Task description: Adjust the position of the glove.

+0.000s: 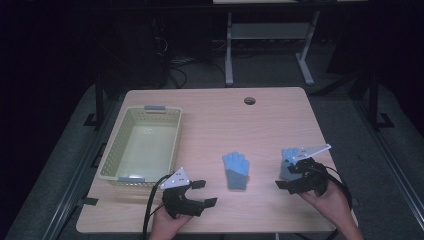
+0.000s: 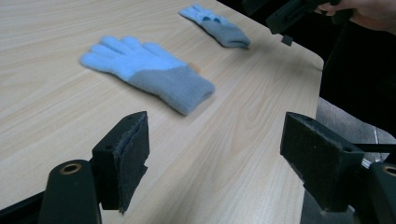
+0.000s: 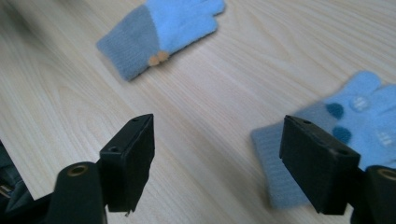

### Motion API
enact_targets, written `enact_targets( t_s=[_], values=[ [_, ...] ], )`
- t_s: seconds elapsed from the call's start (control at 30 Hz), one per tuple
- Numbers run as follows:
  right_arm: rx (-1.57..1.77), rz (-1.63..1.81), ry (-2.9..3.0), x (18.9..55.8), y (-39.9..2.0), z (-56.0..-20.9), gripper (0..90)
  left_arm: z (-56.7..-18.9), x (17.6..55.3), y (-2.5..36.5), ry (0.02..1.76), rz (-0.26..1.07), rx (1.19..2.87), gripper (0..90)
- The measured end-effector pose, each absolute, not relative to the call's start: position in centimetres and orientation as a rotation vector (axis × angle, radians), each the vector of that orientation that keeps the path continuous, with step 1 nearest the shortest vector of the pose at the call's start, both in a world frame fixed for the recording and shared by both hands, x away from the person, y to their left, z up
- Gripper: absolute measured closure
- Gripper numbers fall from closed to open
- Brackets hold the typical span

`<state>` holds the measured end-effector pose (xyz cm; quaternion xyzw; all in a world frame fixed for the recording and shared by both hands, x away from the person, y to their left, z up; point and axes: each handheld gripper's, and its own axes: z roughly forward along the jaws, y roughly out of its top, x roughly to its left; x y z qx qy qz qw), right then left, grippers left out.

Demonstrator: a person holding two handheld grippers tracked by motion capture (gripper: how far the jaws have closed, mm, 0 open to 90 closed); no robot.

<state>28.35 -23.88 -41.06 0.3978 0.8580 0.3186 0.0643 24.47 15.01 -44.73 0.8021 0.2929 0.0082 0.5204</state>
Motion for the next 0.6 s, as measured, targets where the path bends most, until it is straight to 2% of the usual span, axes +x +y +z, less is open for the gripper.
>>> enact_targets(
  t_s=[0.6],
  values=[
    [1.264, 0.890, 2.592, 31.1, -25.8, -39.6, 29.5, -44.6, 24.4, 14.9, 0.692, 0.025, 1.917, 23.7]
  ],
)
